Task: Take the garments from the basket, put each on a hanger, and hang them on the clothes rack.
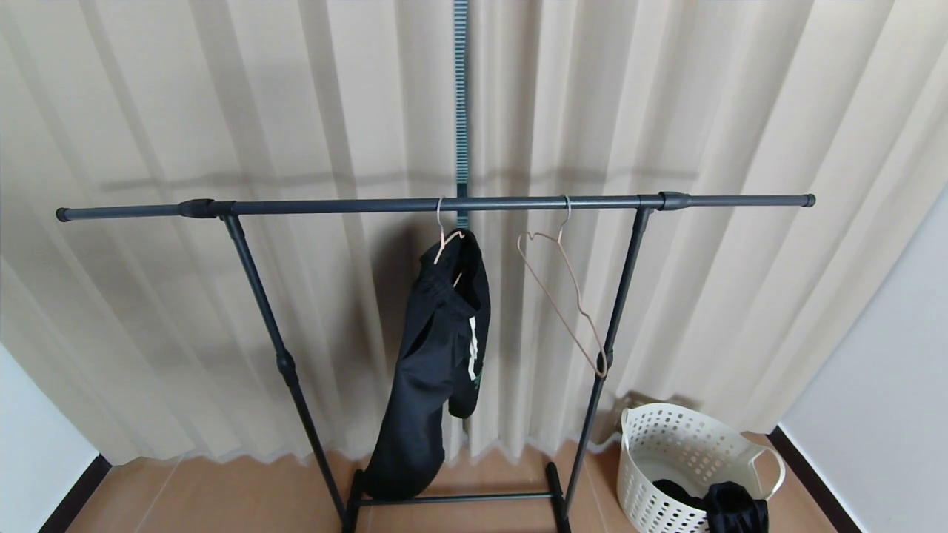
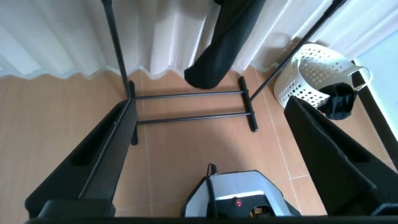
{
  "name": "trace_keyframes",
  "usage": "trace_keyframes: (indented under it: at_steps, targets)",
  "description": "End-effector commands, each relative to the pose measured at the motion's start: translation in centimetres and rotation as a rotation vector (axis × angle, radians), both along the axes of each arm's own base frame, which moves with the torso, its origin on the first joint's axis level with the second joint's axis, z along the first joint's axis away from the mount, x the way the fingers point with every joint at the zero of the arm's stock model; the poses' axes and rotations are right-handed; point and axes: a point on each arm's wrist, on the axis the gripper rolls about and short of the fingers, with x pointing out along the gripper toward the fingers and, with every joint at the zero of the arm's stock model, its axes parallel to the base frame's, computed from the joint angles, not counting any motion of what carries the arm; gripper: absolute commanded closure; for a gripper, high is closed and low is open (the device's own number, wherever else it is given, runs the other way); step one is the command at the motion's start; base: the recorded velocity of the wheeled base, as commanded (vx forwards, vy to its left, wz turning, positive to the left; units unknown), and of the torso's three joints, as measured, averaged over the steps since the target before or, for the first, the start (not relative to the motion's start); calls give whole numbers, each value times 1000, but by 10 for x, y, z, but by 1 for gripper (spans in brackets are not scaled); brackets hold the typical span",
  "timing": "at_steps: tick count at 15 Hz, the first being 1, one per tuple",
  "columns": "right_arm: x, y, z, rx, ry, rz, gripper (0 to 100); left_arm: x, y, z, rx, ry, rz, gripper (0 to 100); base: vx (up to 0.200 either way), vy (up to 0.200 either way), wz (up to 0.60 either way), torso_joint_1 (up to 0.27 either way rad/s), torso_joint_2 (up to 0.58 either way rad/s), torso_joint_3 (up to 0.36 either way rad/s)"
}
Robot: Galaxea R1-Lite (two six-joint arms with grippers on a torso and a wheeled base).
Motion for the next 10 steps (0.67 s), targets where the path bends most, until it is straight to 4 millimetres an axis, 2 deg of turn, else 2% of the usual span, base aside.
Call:
trace_keyframes:
  at_steps: [1, 6, 10]
  targets:
    - [-3, -1, 0, 13, -41, -16, 0, -2, 1, -1, 8, -8, 12, 0, 0, 0, 0, 0, 0, 0]
    - [-10, -2, -1, 118, -85, -96, 0, -25, 14, -7, 96, -87, 89, 0, 0, 0, 0, 0, 0, 0]
    - [-12, -3, -2, 138, -104, -108, 0, -38, 19, -10, 296, -190, 205, 0, 0, 0, 0, 0, 0, 0]
